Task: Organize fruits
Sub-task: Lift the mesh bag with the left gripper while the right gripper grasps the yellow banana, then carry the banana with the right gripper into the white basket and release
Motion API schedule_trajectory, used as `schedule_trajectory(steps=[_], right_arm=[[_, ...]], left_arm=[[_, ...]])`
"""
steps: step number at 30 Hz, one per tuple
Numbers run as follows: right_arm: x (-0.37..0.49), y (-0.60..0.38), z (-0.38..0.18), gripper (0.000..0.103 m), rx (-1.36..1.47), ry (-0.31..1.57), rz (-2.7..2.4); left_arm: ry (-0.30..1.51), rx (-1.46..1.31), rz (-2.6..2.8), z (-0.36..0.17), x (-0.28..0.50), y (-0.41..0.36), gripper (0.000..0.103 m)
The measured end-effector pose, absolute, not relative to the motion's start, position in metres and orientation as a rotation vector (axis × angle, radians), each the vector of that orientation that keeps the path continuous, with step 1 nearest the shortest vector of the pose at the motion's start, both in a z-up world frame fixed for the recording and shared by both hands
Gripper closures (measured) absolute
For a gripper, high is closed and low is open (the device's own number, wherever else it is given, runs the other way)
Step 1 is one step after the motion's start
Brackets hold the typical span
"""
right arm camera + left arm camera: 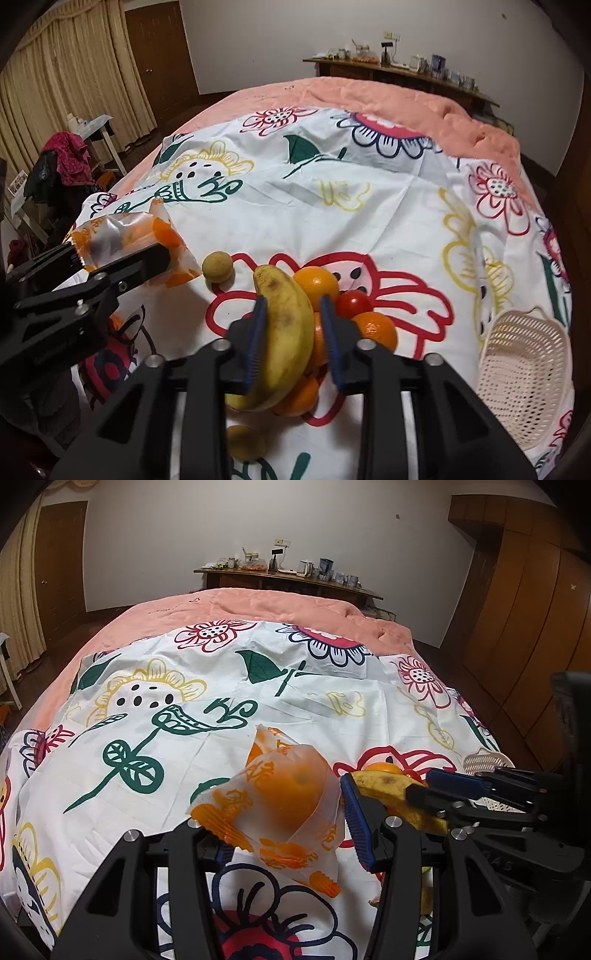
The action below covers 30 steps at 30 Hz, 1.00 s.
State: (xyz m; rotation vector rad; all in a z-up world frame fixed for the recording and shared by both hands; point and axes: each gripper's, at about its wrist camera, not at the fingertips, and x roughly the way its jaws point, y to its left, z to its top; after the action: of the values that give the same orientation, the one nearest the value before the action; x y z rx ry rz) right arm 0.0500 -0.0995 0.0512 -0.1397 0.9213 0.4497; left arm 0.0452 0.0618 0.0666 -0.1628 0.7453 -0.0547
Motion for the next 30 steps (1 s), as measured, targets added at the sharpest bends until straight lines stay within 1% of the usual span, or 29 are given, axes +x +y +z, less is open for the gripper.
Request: schedule_trajectory(steps=[1, 6, 8, 9, 11, 15, 19, 30], right_arm=[[0.052, -0.098, 0.048, 0.055, -0.144, 0.93, 0.445], [0.062, -0.084, 0.028, 0.053, -0.2, 0.988, 0.44], [0.064, -0.079, 0.025, 0.054, -0.231, 0.987, 0.427], [0.064, -0.076, 0.025, 0.06, -0.247, 0.981, 0.425], [0.061, -0.072, 0.026, 0.066, -0.276, 0.966, 0.426], [0.055, -0.075, 0.03, 0.068, -0.265, 0.953, 0.43], [0.051, -0.093, 0.044, 0.07, -0.169, 0.929, 0.444], [0.042, -0.162, 0.082, 0.072, 0.07, 0.85, 0.427]], left_arm=[[0.746, -0.162, -0.055, 0.066, 0.045, 0.062, 0.051], [0.75, -0.172, -0.045, 0.065, 0.045, 0.065, 0.051], [0.753, -0.175, -0.043, 0.063, 0.045, 0.067, 0.051], [0.755, -0.175, -0.042, 0.063, 0.045, 0.067, 0.051], [0.756, -0.175, -0.04, 0.062, 0.046, 0.069, 0.051], [0.753, -0.174, -0.039, 0.063, 0.046, 0.069, 0.051], [0.75, -0.164, -0.045, 0.066, 0.045, 0.065, 0.051], [0.736, -0.123, -0.08, 0.078, 0.047, 0.04, 0.051]])
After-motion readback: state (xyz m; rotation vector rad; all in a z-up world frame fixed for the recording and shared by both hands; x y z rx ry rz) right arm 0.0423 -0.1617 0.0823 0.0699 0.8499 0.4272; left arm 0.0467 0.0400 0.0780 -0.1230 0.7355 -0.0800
